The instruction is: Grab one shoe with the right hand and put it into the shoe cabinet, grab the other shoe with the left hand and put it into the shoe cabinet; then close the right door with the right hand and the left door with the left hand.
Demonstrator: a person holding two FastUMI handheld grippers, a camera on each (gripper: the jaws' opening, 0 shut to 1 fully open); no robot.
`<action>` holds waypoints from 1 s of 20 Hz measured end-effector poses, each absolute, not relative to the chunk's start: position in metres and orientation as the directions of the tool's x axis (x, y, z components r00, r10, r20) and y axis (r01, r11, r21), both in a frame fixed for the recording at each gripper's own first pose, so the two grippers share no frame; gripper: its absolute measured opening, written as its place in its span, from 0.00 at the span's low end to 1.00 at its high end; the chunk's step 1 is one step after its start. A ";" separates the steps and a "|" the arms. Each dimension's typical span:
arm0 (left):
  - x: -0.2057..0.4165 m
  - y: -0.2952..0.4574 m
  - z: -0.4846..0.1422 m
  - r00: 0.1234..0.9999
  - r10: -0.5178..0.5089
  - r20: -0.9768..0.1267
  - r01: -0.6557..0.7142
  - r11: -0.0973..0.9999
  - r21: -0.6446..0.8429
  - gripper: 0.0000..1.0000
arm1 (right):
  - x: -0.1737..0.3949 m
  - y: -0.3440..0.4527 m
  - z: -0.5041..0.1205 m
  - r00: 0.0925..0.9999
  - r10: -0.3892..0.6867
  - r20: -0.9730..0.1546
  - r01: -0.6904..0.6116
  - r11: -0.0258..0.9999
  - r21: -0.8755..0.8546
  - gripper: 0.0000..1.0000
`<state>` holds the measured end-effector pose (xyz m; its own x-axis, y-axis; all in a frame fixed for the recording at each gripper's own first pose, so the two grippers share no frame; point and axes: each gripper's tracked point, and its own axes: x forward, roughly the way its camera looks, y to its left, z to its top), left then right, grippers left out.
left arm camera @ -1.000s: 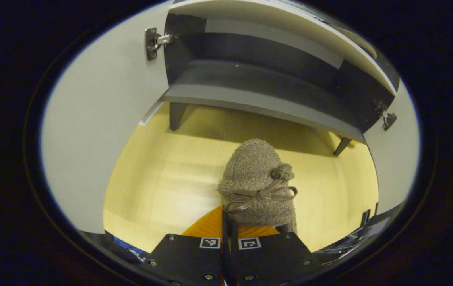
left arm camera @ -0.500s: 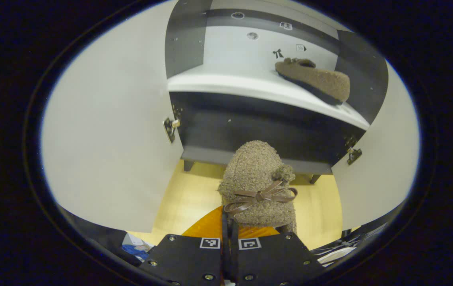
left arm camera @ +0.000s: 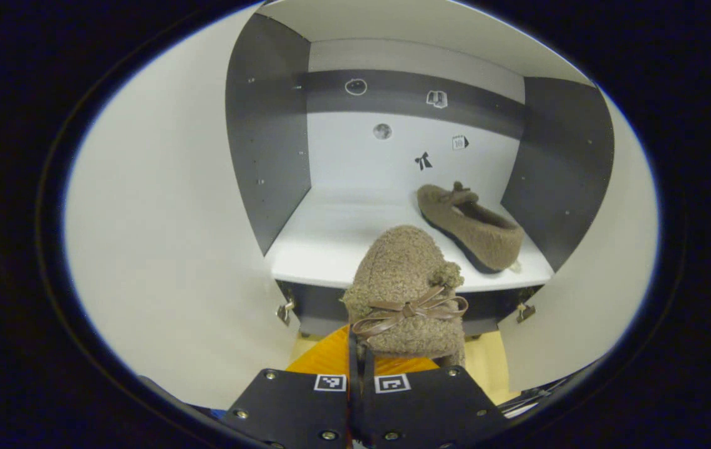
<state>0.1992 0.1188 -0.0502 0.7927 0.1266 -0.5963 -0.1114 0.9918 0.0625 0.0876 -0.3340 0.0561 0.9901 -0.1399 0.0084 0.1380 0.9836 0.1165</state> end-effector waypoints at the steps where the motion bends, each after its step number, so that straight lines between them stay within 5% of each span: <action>1: 0.213 0.121 -0.032 0.802 0.132 -0.583 -0.106 0.991 0.078 0.02 | 0.084 -0.338 0.055 0.989 -0.150 -0.002 0.149 0.981 0.128 0.98; 8: 0.313 0.131 0.009 0.849 0.114 -0.516 -0.050 0.989 0.137 0.01 | 0.030 -0.368 0.069 0.945 -0.325 0.037 0.314 0.933 0.175 0.98; 20: 0.419 0.128 -0.042 0.831 0.037 -0.555 0.076 0.981 0.179 0.01 | -0.104 -0.354 0.058 0.779 -0.622 0.071 0.586 0.764 0.269 0.98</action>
<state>0.4192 0.1277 -0.0419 0.8312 0.0366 -0.5548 0.0762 0.9809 0.1789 -0.1040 -0.3539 0.0582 0.7794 -0.6224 0.0715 0.5858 0.7645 0.2693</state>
